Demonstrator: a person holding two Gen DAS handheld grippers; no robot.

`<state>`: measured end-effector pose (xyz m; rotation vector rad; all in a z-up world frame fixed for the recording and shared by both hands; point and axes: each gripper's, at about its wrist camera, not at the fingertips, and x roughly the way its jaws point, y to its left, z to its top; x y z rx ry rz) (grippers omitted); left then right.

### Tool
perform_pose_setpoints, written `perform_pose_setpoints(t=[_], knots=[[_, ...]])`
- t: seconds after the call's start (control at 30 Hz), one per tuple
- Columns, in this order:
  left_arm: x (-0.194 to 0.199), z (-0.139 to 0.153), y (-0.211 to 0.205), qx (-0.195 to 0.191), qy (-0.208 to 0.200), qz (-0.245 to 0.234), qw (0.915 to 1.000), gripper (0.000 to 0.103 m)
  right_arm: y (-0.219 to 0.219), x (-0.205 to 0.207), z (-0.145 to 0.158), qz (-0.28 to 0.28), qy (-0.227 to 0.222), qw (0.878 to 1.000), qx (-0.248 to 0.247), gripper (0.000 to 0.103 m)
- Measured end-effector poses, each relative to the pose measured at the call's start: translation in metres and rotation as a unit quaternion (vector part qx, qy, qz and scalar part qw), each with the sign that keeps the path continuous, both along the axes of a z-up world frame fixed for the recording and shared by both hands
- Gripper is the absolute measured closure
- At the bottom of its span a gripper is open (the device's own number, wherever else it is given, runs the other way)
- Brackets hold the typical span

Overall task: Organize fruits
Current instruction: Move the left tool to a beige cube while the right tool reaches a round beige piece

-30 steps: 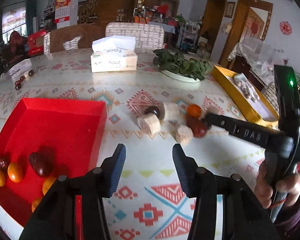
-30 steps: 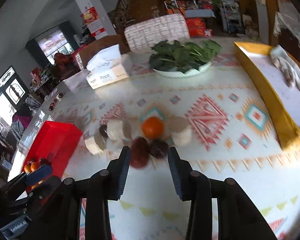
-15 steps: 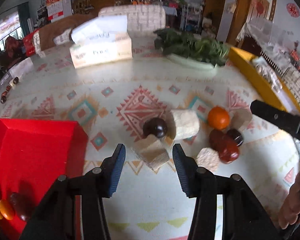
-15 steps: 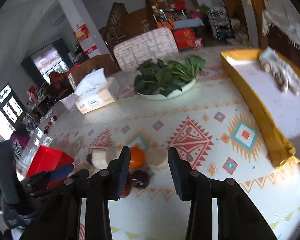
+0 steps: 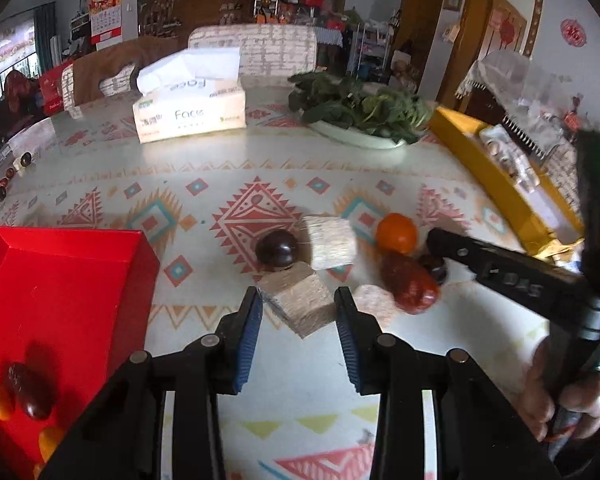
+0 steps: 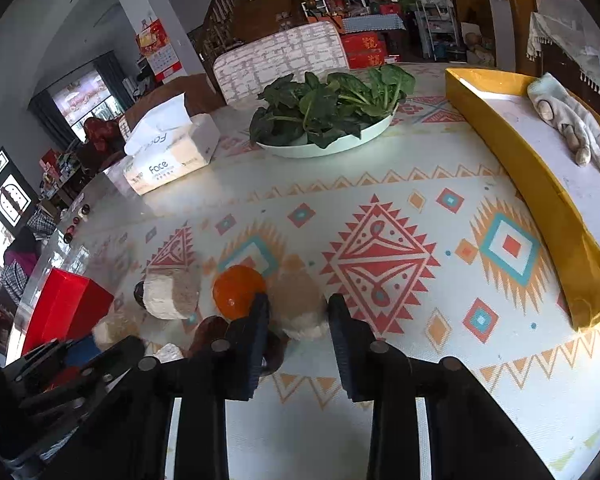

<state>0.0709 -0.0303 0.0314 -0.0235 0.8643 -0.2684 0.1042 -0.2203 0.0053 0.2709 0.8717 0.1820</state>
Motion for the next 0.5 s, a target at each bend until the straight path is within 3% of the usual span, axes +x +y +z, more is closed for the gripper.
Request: perform_pose_setpoints(t=[0.23,0.5], knots=[[-0.047,0.039,0.030,-0.032,-0.036,0.002,0.9988,0.067,-0.005,-0.016,0.008,-0.025,-0.005,1.000,-0.005,0.070],[-0.095,0.064,0.099,-0.042,-0.074,0.043,0.9954,0.067,0.019,-0.063,0.057,0.003,-0.047,0.999,-0.007,0.070]])
